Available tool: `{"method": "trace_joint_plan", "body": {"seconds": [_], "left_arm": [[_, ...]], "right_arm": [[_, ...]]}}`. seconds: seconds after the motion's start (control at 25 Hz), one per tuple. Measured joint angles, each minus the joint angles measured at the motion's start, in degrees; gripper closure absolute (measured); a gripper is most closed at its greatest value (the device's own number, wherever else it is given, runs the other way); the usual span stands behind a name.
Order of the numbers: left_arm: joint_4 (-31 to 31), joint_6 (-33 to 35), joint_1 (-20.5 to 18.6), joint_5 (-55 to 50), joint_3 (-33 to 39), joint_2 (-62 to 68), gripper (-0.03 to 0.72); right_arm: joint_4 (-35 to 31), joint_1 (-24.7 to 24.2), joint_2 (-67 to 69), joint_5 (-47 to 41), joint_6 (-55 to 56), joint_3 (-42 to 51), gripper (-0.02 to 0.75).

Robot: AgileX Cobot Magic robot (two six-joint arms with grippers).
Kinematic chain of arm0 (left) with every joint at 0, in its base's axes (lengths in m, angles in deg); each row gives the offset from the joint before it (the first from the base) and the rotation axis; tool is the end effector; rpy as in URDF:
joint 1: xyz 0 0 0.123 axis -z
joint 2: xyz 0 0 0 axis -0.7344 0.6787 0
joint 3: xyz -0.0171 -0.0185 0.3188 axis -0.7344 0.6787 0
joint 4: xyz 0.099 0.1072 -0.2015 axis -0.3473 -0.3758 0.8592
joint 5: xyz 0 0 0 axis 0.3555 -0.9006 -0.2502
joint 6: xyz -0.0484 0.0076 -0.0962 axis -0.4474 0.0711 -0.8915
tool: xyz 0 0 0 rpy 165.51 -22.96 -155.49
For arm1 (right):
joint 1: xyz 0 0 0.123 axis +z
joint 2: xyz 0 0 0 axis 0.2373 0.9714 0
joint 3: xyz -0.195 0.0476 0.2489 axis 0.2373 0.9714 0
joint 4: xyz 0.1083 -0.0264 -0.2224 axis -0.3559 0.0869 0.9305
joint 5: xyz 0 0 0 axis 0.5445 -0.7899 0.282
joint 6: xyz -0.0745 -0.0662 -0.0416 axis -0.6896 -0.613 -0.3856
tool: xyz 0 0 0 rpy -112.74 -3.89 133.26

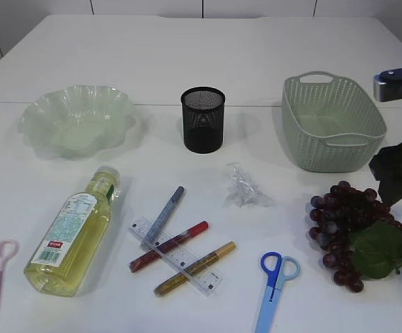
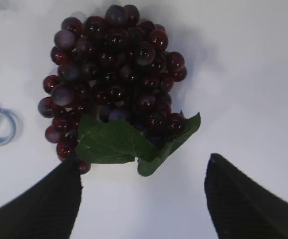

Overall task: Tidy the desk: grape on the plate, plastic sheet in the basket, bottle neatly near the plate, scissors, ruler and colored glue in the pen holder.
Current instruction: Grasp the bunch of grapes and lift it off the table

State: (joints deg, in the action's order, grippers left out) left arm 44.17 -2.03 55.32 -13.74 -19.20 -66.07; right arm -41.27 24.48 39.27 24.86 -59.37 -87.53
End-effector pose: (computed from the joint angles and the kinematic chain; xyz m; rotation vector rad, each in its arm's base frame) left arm -0.0088 -0.0240 0.2943 0.1752 2.2229 -0.3912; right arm 0.2670 0.0364 0.2742 -0.1589 2.8664 -0.1406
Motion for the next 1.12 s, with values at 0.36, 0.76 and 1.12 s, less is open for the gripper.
{"method": "trace_joint_plan", "body": {"seconds": [0.36, 0.76, 1.12], "left_arm": [[0.0, -0.13, 0.0, -0.2, 0.0, 0.0, 0.2], [0.33, -0.92, 0.0, -1.1, 0.0, 0.0, 0.2], [0.44, -1.86, 0.0, -2.05, 0.0, 0.0, 0.2]], "right_arm": [[3.61, 0.0, 10.54, 6.6, -0.35, -0.45, 0.148], [4.29, 0.0, 19.05, 8.16, -2.59, -0.88, 0.153], [5.38, 0.0, 22.6, 8.4, -2.69, -1.66, 0.153]]}}
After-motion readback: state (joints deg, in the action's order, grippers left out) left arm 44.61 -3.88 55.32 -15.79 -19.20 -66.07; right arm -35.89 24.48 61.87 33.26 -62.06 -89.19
